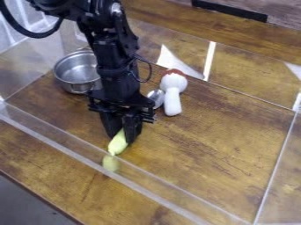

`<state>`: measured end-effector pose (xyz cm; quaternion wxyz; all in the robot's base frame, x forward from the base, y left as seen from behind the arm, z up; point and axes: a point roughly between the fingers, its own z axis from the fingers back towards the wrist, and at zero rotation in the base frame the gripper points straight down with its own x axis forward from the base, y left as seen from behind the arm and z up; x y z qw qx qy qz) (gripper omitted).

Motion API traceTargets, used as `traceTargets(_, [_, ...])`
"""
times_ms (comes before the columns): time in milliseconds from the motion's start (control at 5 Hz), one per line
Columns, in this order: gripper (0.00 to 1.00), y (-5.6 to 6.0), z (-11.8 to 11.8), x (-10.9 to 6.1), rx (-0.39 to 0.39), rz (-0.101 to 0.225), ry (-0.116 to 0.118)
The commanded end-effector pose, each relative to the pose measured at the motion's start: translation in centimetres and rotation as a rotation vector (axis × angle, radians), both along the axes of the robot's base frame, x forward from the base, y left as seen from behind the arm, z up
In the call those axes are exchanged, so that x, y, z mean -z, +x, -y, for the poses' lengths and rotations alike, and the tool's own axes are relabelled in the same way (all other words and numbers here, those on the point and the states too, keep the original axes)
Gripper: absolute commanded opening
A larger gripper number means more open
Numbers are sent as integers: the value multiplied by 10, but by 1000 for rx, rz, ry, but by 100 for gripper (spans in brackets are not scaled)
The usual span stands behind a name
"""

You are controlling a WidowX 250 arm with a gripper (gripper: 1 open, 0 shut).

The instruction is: Move the green spoon to the left

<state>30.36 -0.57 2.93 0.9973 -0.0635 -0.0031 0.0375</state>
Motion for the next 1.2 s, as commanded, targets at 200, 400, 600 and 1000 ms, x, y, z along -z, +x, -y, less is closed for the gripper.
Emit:
traceTargets(200, [0,10,-4,-23,-39,108,-9])
traceTargets(400, [0,12,-3,-24,-43,122,-13])
traceTargets(600, [0,14,-2,-25,-47,135,-17])
traceTargets(1000, [0,17,1,-27,-49,158,-21])
